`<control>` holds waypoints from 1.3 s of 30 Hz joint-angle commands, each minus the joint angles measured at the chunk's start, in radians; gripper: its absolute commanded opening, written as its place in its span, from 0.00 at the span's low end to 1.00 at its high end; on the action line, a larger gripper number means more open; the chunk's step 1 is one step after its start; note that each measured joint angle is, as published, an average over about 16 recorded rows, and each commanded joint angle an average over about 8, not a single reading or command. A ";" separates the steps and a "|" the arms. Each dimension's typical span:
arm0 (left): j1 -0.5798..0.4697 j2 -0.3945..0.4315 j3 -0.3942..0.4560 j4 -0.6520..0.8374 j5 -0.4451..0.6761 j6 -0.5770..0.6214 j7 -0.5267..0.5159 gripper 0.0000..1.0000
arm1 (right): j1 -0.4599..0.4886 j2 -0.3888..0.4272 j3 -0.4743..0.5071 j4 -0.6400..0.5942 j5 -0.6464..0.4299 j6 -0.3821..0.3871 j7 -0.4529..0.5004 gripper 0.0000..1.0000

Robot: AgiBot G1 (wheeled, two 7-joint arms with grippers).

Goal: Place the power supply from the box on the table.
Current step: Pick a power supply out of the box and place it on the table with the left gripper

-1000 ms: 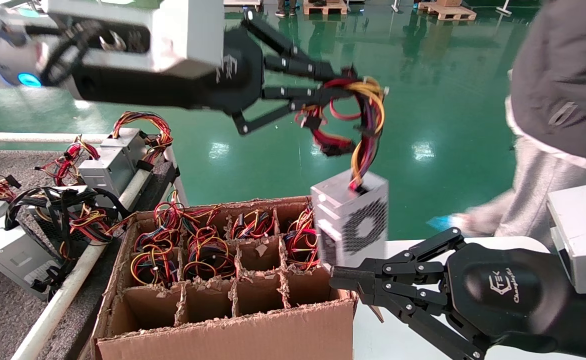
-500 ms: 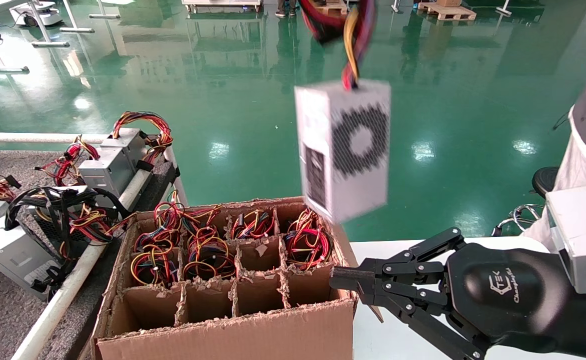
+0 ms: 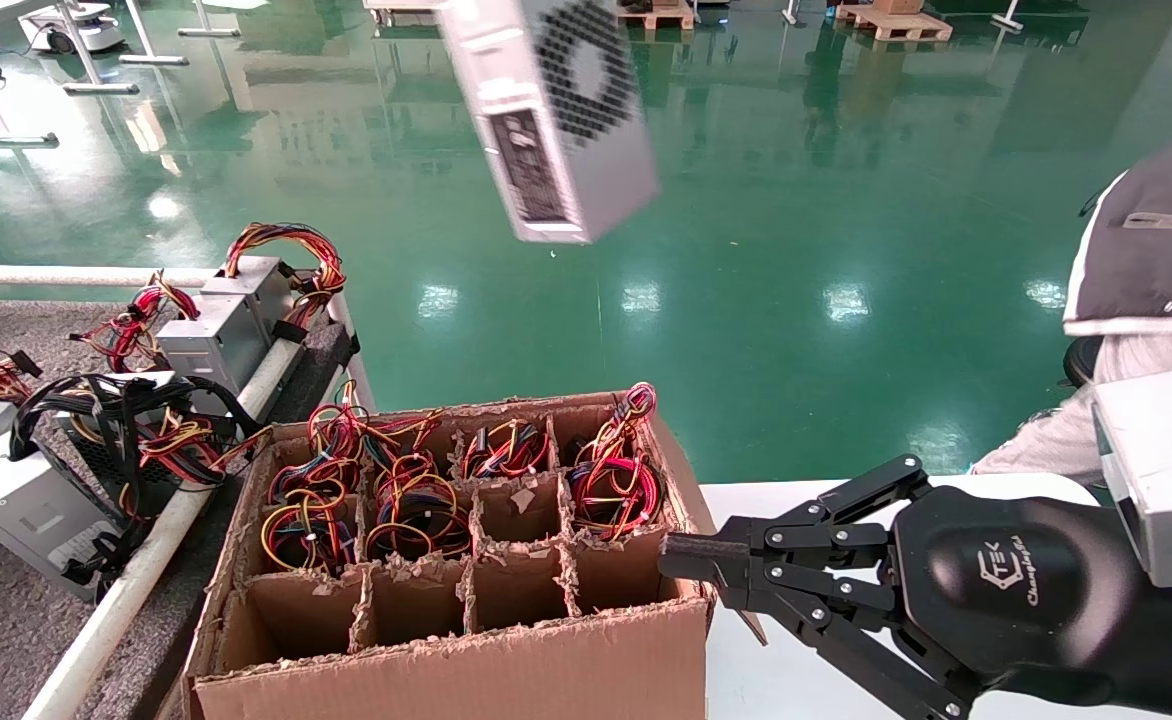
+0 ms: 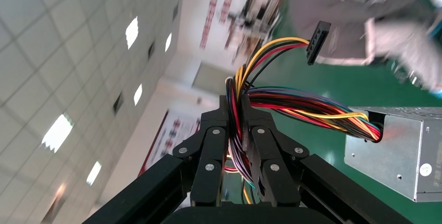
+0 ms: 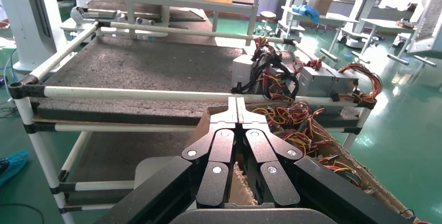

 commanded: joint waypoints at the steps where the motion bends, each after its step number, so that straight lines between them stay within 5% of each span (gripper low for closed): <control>1: -0.017 -0.017 0.003 0.012 0.016 -0.018 0.006 0.00 | 0.000 0.000 0.000 0.000 0.000 0.000 0.000 0.00; 39: -0.173 -0.163 0.167 0.092 0.325 -0.229 -0.096 0.00 | 0.000 0.000 0.000 0.000 0.000 0.000 0.000 0.00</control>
